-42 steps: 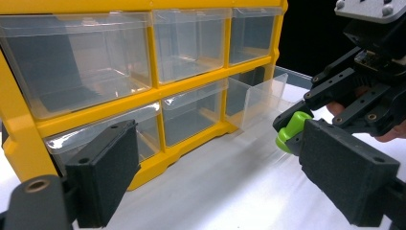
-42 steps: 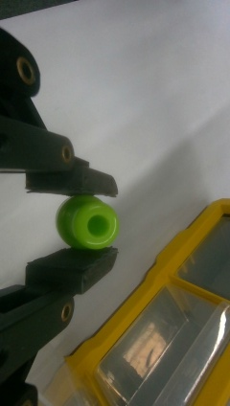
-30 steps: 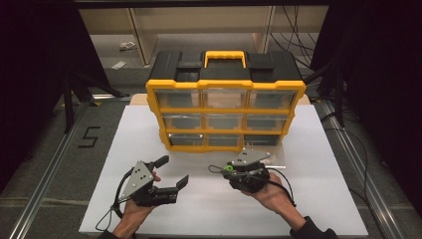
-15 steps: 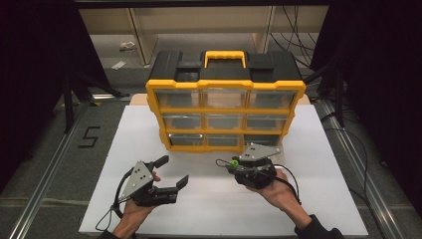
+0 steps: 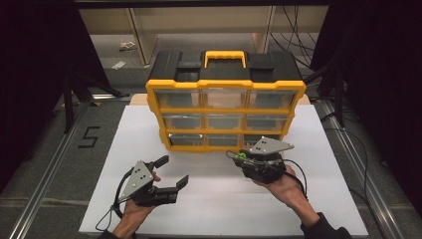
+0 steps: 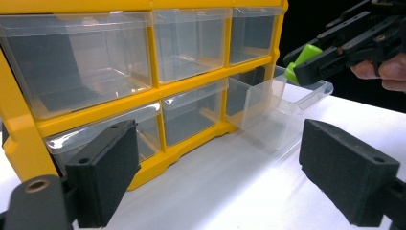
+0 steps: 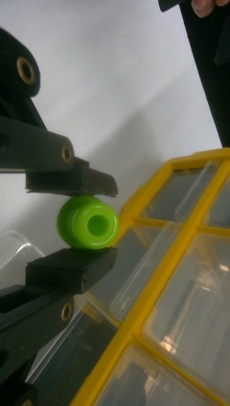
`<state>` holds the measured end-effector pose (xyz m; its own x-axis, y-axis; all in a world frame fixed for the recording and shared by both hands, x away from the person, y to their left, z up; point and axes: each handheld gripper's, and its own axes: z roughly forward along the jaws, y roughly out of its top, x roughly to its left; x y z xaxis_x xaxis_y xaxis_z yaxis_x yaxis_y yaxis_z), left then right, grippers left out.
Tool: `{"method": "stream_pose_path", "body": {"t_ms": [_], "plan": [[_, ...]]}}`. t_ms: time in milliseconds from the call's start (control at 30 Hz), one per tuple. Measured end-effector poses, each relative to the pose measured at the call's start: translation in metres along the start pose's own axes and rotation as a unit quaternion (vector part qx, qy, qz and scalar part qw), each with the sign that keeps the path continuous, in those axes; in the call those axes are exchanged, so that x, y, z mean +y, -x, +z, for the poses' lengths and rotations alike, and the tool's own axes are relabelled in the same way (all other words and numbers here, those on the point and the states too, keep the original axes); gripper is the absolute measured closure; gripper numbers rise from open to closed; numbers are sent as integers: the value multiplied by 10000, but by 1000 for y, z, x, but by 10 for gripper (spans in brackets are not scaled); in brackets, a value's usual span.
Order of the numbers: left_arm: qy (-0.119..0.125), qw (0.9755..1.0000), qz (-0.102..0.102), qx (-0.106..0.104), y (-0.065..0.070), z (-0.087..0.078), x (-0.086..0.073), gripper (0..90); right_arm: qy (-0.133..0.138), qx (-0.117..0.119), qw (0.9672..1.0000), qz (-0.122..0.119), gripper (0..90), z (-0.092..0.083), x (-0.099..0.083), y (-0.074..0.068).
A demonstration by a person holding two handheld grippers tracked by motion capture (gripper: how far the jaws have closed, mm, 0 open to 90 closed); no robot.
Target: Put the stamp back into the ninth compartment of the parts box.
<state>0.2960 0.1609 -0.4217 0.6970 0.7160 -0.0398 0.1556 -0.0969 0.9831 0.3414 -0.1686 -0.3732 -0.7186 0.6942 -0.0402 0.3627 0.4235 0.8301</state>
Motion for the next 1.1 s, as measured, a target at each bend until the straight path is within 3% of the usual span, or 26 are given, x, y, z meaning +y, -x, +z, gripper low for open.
{"method": "stream_pose_path", "body": {"t_ms": [567, 1100], "plan": [[6, 10000, -5, 5, 0, 0, 0, 134, 165, -263, 9993, 191, 651, -16, -1, 23], [5, 10000, -2, 6, 0, 0, 0, 134, 159, -401, 9986, 317, 651, -23, -7, 35]]}}
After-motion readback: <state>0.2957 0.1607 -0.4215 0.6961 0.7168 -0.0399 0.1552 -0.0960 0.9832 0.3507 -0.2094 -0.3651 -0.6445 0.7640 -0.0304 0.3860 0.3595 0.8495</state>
